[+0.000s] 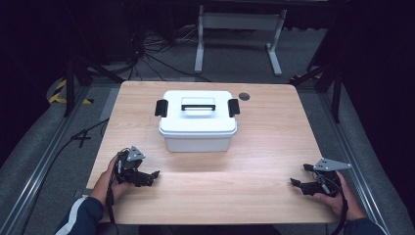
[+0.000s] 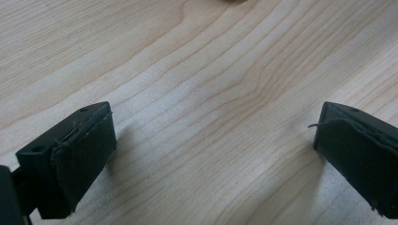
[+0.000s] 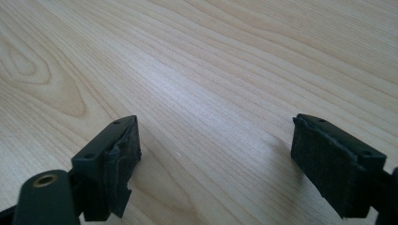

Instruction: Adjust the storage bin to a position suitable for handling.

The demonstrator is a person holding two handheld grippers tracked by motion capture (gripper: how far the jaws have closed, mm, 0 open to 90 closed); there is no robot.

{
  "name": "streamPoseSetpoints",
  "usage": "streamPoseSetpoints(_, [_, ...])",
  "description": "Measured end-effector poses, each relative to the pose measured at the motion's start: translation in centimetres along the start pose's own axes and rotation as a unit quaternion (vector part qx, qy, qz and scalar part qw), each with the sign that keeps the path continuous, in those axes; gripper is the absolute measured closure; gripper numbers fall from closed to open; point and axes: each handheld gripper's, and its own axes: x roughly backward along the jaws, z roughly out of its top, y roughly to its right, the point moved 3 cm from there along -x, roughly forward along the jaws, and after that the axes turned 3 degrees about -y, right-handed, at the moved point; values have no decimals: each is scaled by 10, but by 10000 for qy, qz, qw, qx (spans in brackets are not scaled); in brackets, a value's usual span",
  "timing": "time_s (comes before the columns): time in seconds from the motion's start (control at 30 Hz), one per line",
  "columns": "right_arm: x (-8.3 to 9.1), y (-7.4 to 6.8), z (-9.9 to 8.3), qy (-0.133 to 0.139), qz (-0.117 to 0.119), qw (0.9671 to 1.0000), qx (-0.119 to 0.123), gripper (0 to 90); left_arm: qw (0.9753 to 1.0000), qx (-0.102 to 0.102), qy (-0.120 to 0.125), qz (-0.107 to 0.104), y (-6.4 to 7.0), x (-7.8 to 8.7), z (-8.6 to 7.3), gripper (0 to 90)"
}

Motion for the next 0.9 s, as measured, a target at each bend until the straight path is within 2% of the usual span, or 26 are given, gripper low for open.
streamPoseSetpoints(0.13, [0, 1, 0, -4, 10, 10000, 15, 169, 10000, -58, -17, -47, -2, 0, 0, 0])
streamPoseSetpoints(0.17, [0, 1, 0, -3, 9, 10000, 13, 169, 9999, -129, -11, -44, -3, 1, 0, 0])
streamPoseSetpoints(0.27, [0, 1, 0, -2, 8, 10000, 19, 169, 9999, -125, 3, -119, -4, 1, -1, 1])
streamPoseSetpoints(0.43, [1, 2, -1, -14, 42, 10000, 80, 171, 9999, -82, 16, -114, -3, 1, -2, 3])
streamPoseSetpoints(0.53, [1, 2, 0, -63, 105, 9999, 113, 172, 9997, -144, 18, -181, -4, 1, -2, 3])
streamPoseSetpoints(0.57, [1, 3, 0, -71, 111, 9998, 116, 175, 9994, -257, 21, -240, -6, 2, -2, 3])
streamPoseSetpoints(0.67, [3, 4, 1, -32, 171, 9998, 126, 267, 9988, -365, -18, -329, -9, 2, -2, 2])
streamPoseSetpoints(0.83, [8, 3, 8, 75, 332, 9993, 159, 298, 9987, -377, -16, -339, -9, 2, -2, 0])
streamPoseSetpoints(0.9, [9, 3, 12, 127, 318, 9992, 182, 305, 9987, -381, -15, -342, -9, 2, -2, 0])
